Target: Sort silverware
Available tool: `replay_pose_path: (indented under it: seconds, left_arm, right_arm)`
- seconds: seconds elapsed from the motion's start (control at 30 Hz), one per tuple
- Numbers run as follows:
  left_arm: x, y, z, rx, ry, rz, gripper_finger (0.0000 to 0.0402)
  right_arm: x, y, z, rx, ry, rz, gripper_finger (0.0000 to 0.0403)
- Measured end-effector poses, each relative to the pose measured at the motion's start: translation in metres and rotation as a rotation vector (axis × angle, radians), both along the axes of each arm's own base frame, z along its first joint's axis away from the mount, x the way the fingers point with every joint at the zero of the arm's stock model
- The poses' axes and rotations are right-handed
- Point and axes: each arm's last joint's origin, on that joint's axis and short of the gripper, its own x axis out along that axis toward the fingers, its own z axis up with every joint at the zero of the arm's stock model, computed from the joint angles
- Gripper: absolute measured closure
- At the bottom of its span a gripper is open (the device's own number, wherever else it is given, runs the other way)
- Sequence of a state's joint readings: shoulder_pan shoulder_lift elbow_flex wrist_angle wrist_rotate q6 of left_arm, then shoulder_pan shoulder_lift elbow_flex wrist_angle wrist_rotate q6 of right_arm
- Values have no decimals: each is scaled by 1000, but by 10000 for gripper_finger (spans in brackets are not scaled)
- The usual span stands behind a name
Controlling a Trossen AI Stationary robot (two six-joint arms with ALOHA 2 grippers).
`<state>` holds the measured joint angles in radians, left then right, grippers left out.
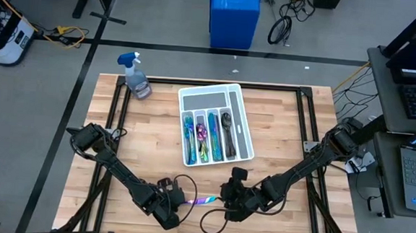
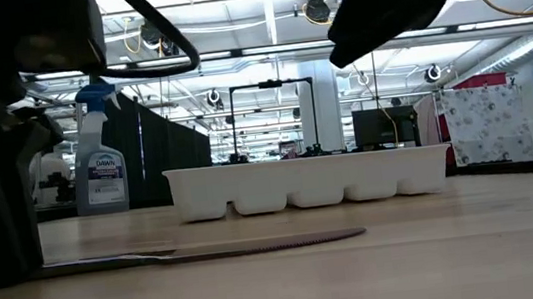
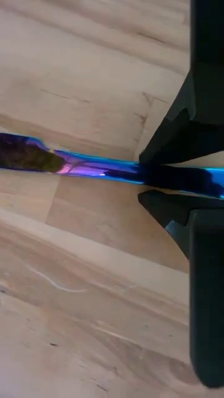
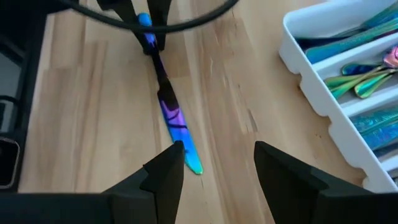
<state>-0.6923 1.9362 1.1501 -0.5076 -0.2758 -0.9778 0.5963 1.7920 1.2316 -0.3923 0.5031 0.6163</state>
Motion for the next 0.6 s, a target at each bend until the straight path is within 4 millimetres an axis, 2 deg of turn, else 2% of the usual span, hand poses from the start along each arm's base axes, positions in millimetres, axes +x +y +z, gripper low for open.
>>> replay_pose_path:
  seconds: [0.23, 0.6]
  left_arm:
    - [0, 0, -1, 11, 4, -38, 397]
    - [3, -2, 5, 5, -1, -49, 401]
  right_arm:
    - [2, 1, 2, 13, -24, 0, 225]
    - [2, 0, 2, 13, -24, 0, 225]
